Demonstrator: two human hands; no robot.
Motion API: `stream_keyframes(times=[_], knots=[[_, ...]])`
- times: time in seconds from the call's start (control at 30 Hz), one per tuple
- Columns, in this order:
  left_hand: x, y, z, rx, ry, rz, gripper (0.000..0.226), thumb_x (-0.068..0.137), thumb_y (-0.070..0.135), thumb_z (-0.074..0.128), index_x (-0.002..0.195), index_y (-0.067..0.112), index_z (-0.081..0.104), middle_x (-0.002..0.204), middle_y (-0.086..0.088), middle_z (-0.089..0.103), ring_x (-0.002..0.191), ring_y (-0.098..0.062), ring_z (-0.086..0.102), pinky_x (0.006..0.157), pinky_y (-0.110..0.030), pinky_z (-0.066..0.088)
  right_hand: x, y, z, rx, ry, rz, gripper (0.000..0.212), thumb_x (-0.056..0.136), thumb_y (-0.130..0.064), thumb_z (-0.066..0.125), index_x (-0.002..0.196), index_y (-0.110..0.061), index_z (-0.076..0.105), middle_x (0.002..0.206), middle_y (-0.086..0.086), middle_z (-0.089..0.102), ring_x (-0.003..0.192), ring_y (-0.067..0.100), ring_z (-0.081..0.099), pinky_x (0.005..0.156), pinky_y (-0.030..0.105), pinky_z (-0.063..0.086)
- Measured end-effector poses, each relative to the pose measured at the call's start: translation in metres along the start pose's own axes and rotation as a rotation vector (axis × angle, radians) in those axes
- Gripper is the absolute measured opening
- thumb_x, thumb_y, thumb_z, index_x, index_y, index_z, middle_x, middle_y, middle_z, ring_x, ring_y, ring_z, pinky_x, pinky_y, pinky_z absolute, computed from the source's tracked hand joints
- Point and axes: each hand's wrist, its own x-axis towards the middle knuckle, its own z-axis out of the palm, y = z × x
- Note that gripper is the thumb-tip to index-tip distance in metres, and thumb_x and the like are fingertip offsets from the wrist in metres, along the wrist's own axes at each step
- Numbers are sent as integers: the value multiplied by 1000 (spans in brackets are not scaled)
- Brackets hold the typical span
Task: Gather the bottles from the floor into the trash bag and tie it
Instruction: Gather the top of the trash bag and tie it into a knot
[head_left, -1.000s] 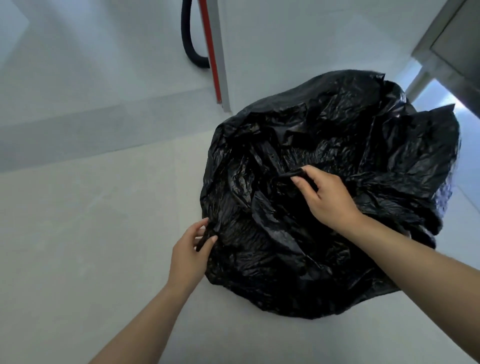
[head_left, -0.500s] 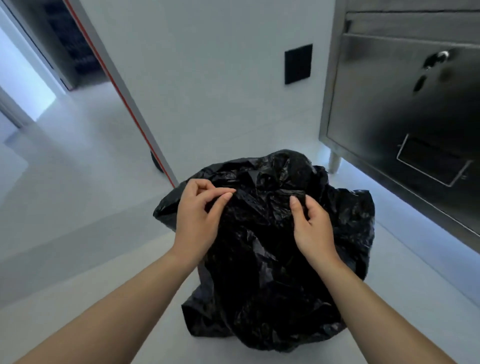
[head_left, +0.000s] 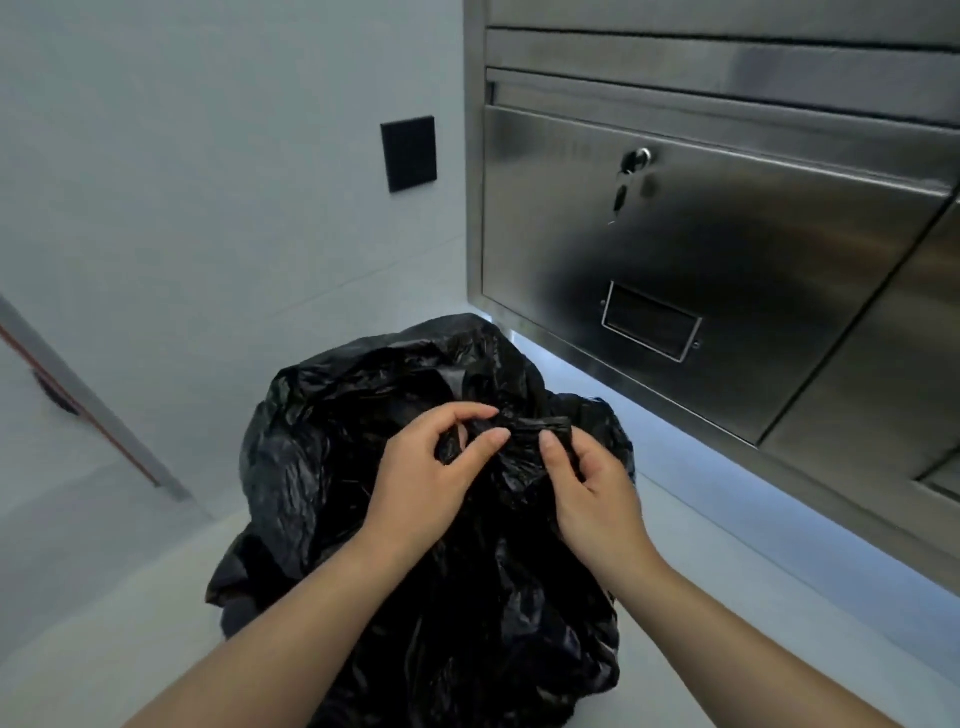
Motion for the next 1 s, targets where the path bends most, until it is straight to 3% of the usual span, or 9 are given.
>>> stream_keyframes(times=[0.13,0.3,0.4,0.53,0.7,0.8,0.9,1.0], knots=[[8,2,-8,45,59,86,8,81,32,66,76,25,67,71,12,61,75,0,58,70,-6,40,4,-10,12,0,-115,-10,26,92,-43,46,95,-26,66,89,-8,70,83,5,65,72,16,48],[26,-2,-40,30,246,60,13,85,30,64,72,28,62,69,10,58,73,1,56,68,-5,37,17,-19,29,-118,-326,-113,35,79,-55,59,108,-36,61,103,-21,67,99,-4,61,82,11,45],[31,0,-53,9,292,44,16,86,31,63,71,30,60,68,12,58,72,4,56,69,-4,37,23,-22,40,-197,-249,-196,32,78,-41,69,106,-25,65,101,-16,66,98,-1,61,85,13,44],[27,-6,-63,0,330,20,18,88,31,61,70,30,59,66,14,58,70,6,56,67,-3,36,32,-28,49,-169,-161,-305,9,84,-23,68,92,-22,67,91,-14,64,91,4,61,80,11,42],[11,-16,-76,41,327,-41,17,89,30,60,71,29,59,69,12,60,70,2,57,66,-5,38,26,-37,57,-84,-284,-226,28,82,-26,70,104,-40,61,105,-28,66,103,-8,58,87,7,41],[2,-21,-78,72,318,-43,16,88,29,61,72,28,59,67,9,58,68,-6,55,64,-7,39,22,-37,63,-69,-290,-209,38,80,-33,70,116,-39,61,114,-26,63,111,-10,53,92,6,38],[-3,-22,-78,81,272,-38,10,87,30,62,77,30,58,66,9,55,66,-9,54,64,-9,39,19,-38,67,-22,-211,-219,27,84,-28,67,111,-34,66,109,-24,66,107,-10,56,91,7,40],[1,-14,-79,31,313,-27,5,88,36,59,87,34,56,71,14,58,73,1,56,70,-6,38,17,-38,67,-56,-157,-213,20,87,-25,65,105,-31,69,104,-22,67,103,-10,57,90,8,40]])
